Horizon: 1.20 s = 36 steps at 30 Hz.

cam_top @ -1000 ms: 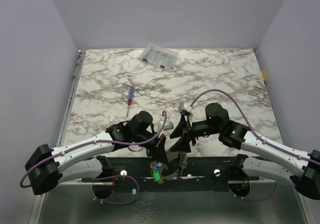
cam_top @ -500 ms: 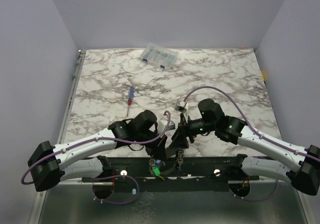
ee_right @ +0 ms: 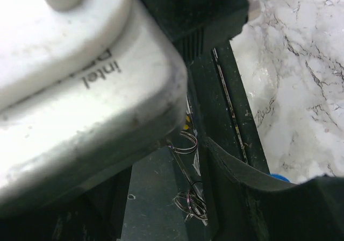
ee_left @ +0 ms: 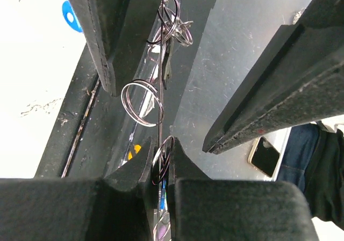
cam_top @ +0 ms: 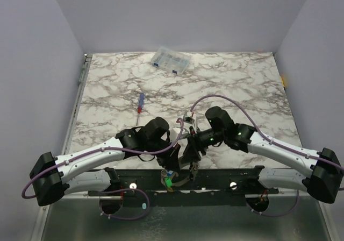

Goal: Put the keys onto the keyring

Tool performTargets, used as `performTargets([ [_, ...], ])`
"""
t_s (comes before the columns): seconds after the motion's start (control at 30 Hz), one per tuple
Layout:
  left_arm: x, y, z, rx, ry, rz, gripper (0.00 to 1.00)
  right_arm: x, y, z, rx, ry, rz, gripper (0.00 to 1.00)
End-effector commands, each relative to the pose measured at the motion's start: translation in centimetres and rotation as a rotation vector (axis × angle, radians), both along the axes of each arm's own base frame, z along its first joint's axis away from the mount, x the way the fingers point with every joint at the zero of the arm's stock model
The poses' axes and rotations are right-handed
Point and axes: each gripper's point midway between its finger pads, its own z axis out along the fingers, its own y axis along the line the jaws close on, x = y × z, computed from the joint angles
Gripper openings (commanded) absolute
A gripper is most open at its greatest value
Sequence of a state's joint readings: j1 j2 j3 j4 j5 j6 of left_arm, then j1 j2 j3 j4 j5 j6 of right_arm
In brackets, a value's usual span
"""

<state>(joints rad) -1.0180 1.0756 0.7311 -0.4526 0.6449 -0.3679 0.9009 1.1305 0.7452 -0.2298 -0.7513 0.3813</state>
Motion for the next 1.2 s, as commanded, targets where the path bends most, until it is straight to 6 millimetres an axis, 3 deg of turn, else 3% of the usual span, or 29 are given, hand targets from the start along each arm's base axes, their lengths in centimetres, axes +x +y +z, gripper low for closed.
performTargets([
  [0.0, 0.7, -0.9, 2.5, -0.084, -0.077, -0.008, 0.0, -0.5, -0.1, 0.5, 0.007, 0.024, 0.032, 0.55],
  [0.17, 0.9, -1.0, 2.4, -0.077, -0.084, -0.001, 0.0, -0.7, -0.2, 0.6, 0.016, 0.022, 0.033, 0.31],
  [0.23, 1.1, -1.1, 2.6, -0.078, -0.093, 0.005, 0.0, -0.8, -0.2, 0.7, 0.02, 0.025, 0.038, 0.27],
  [0.37, 1.3, -1.2, 2.8, -0.082, -0.106, 0.007, 0.0, -1.1, -0.3, 1.6, 0.06, 0.004, 0.051, 0.29],
  [0.57, 1.5, -1.2, 1.8, -0.052, -0.096, 0.018, 0.0, -1.9, -0.7, 5.7, 0.233, -0.061, 0.05, 0.43],
  [0.67, 1.7, -1.4, 2.3, -0.062, -0.105, 0.024, 0.0, -2.3, -1.1, 6.8, 0.284, -0.071, 0.048, 0.45],
  [0.93, 2.0, -1.8, 2.9, -0.079, -0.123, 0.018, 0.0, -2.4, -1.2, 4.6, 0.219, -0.027, 0.047, 0.42],
  [1.17, 2.0, -2.0, 3.7, -0.108, -0.138, 0.017, 0.0, -2.8, -1.0, 4.6, 0.263, -0.033, 0.091, 0.29],
])
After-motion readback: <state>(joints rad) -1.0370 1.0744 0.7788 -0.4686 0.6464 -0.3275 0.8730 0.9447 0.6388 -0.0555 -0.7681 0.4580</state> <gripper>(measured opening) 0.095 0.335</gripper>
